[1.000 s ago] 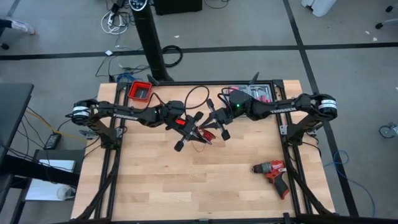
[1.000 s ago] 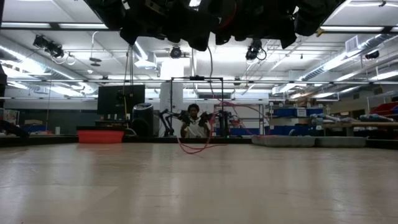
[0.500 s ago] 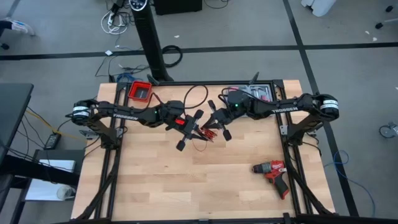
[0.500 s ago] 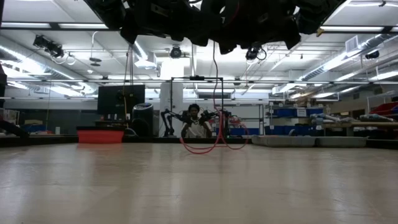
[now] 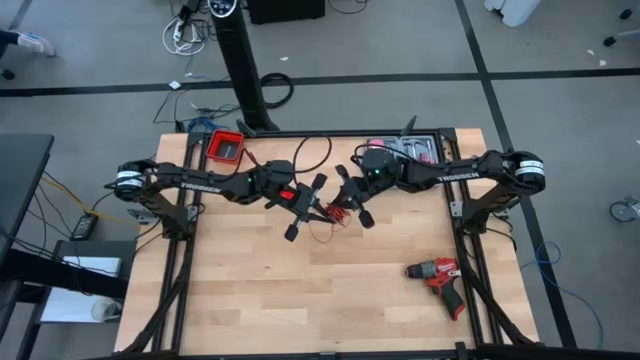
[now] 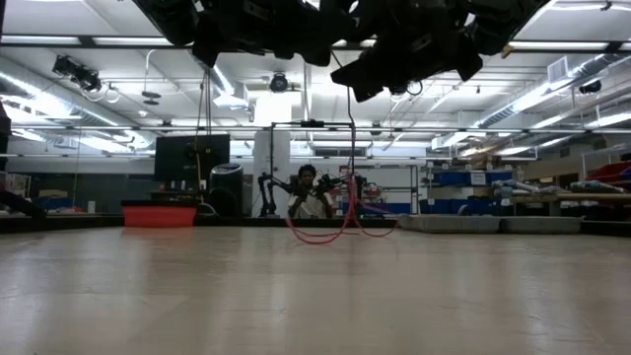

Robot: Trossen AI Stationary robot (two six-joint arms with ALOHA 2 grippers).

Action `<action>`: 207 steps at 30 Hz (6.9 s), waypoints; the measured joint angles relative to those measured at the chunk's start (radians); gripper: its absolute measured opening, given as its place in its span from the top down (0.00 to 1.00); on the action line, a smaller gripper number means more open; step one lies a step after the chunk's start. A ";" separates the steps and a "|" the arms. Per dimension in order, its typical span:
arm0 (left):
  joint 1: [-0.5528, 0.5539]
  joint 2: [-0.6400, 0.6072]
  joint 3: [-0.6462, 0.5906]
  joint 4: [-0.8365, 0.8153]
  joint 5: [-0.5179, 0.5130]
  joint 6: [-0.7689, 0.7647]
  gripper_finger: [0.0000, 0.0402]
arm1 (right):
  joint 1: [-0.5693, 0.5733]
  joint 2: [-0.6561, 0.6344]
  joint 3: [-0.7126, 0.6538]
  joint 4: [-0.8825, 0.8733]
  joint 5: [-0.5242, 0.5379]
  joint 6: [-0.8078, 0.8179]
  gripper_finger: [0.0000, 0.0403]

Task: Coil cords
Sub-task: Coil the red wire onto the black spool

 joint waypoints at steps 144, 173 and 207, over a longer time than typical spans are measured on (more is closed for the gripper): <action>0.082 -0.071 0.000 -0.394 -0.193 -0.268 0.99 | -0.107 -0.352 -0.227 0.074 -0.004 -0.164 1.00; 0.032 -0.071 0.000 -0.309 -0.005 -0.267 0.99 | -0.022 -0.019 -0.094 0.361 0.063 -0.149 1.00; 0.025 -0.072 -0.001 -0.164 -0.110 0.043 0.99 | 0.001 0.071 0.002 0.076 -0.143 -0.007 0.96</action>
